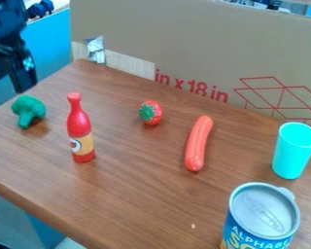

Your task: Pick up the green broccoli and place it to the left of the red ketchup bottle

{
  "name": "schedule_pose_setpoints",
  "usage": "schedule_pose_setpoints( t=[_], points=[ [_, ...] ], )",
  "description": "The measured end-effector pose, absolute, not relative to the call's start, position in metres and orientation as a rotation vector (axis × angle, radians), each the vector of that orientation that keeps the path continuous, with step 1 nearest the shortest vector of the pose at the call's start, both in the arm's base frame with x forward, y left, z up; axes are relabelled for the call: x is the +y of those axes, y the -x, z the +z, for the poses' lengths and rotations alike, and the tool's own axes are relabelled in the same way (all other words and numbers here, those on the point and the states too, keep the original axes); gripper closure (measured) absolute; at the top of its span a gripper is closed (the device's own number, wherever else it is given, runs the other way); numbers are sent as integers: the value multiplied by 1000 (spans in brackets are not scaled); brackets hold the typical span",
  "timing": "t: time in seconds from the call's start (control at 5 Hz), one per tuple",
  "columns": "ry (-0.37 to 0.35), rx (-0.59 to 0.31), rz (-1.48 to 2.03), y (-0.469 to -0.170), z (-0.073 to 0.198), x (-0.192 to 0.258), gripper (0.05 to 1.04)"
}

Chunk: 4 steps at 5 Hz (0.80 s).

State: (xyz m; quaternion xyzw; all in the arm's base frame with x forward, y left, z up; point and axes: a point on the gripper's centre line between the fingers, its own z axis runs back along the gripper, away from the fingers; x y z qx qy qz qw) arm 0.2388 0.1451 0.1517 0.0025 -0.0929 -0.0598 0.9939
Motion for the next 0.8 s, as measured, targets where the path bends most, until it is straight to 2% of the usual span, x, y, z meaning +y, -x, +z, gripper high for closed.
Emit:
schedule_pose_setpoints(
  t=[0.2, 0.4, 0.8],
  points=[
    [103, -155, -254, -228, 170, 104, 78],
    [127, -122, -364, -224, 178, 66, 78],
    [62, -49, -542, -238, 133, -10, 81]
  ],
)
